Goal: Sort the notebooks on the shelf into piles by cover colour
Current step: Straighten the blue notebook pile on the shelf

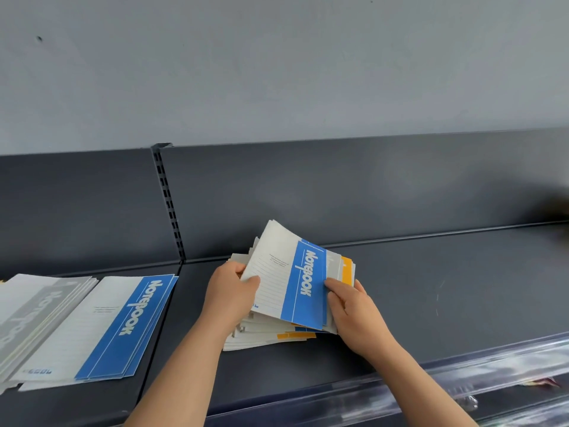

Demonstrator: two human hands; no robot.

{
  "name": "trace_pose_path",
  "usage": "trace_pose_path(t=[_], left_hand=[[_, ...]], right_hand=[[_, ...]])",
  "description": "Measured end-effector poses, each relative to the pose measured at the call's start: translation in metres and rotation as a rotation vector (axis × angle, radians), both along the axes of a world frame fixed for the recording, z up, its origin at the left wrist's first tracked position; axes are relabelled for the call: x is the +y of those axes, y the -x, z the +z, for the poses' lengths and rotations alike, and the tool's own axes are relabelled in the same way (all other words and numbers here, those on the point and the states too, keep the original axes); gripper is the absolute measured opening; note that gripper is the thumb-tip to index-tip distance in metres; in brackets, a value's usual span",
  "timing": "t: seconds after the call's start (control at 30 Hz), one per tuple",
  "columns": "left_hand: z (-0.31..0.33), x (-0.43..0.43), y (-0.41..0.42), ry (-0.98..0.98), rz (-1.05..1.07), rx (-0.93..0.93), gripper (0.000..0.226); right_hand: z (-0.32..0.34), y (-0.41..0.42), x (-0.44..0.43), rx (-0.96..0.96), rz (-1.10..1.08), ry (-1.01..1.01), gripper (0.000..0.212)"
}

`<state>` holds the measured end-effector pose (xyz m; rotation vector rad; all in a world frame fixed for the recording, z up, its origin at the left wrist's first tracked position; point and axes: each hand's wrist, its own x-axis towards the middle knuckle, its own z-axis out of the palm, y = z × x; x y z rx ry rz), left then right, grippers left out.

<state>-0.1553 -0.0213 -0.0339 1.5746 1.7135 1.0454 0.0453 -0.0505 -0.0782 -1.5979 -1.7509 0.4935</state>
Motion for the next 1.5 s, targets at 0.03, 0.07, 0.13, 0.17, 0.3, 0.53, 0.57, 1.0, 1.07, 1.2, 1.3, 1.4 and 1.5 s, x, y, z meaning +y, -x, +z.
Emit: trace_pose_path(t=[0.03,0.07,0.13,0.17,0.3,0.53,0.57,1.0,1.07,1.2,1.3,1.4,1.5], left_hand=[[0.001,-0.001,0.000,0.004,0.016,-0.023,0.009],[0.002,-0.003,0.001,0.003,0.029,-0.045,0.009],[0.004,-0.006,0.004,-0.015,0.051,-0.099,0.011],[0.005,-0.007,0.006,-0.032,0.060,-0.127,0.011],[0.006,-0.017,0.020,-0.105,0.071,-0.269,0.011],[0.012,-0.037,0.070,-0.180,0.087,-0.482,0.015],[0.012,-0.040,0.082,-0.192,0.105,-0.473,0.015],[-0.009,-0.060,0.239,-0.155,0.325,0.190,0.015],[-0.015,-0.056,0.250,-0.108,0.305,0.265,0.017],[-0.029,-0.045,0.262,-0.029,0.257,0.374,0.024],[-0.038,-0.042,0.266,0.005,0.237,0.482,0.030],[-0.041,-0.040,0.268,-0.004,0.233,0.513,0.031],[-0.041,-0.040,0.268,-0.014,0.218,0.543,0.035]], right_hand=[[0.000,0.000,0.000,-0.033,0.004,-0.006,0.027],[0.000,0.000,0.000,-0.060,0.006,-0.011,0.027],[0.002,-0.001,0.000,-0.073,-0.003,-0.001,0.028],[0.004,-0.001,0.001,-0.071,-0.013,0.007,0.029],[0.012,0.009,0.005,-0.009,-0.077,0.033,0.034],[0.040,0.082,0.004,0.196,0.063,-0.099,0.012],[0.044,0.096,0.002,0.222,0.067,-0.116,0.014],[0.026,0.257,-0.003,0.109,0.132,-0.077,0.022],[0.015,0.268,0.000,0.041,0.099,-0.044,0.019],[0.001,0.282,0.003,-0.134,0.027,0.005,0.022],[-0.006,0.287,0.003,-0.217,0.003,0.024,0.022],[-0.010,0.288,0.004,-0.254,-0.020,0.009,0.035],[-0.012,0.289,0.004,-0.291,-0.039,-0.011,0.039]])
